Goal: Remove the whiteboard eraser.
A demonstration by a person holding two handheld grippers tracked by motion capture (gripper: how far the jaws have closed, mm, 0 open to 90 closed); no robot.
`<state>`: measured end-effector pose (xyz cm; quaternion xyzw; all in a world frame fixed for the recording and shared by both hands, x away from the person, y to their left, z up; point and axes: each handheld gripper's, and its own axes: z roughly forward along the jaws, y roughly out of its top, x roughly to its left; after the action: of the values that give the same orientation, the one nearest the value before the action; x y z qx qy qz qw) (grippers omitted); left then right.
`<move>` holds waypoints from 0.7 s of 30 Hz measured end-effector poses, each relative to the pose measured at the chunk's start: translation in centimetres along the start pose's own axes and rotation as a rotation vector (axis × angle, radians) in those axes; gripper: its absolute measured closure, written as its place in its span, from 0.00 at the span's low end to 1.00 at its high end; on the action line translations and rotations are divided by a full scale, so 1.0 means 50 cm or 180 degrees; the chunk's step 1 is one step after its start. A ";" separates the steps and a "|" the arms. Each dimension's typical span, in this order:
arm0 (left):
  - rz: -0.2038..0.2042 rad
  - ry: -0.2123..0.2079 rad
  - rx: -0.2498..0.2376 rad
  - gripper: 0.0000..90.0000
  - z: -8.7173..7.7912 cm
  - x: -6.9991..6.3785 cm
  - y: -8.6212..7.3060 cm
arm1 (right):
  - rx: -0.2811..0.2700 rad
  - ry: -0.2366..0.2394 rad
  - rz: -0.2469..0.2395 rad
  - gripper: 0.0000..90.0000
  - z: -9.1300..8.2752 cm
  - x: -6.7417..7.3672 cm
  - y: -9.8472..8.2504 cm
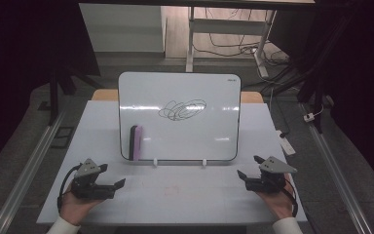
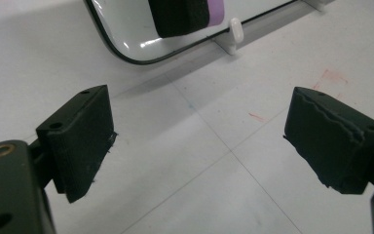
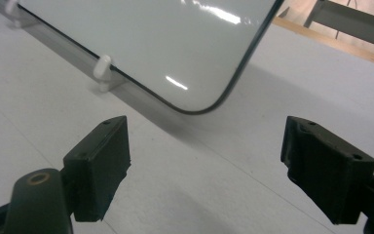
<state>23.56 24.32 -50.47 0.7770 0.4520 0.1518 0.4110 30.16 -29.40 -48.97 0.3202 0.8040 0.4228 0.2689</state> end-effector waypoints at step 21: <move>-0.0024 -0.0014 -0.0040 0.15 -0.009 0.001 0.000 | -0.0002 0.0017 0.0006 0.23 0.008 0.009 0.000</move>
<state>23.33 24.58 -50.19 0.7730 0.4531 0.1514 0.4174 30.15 -28.84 -49.23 0.3198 0.8042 0.4242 0.2665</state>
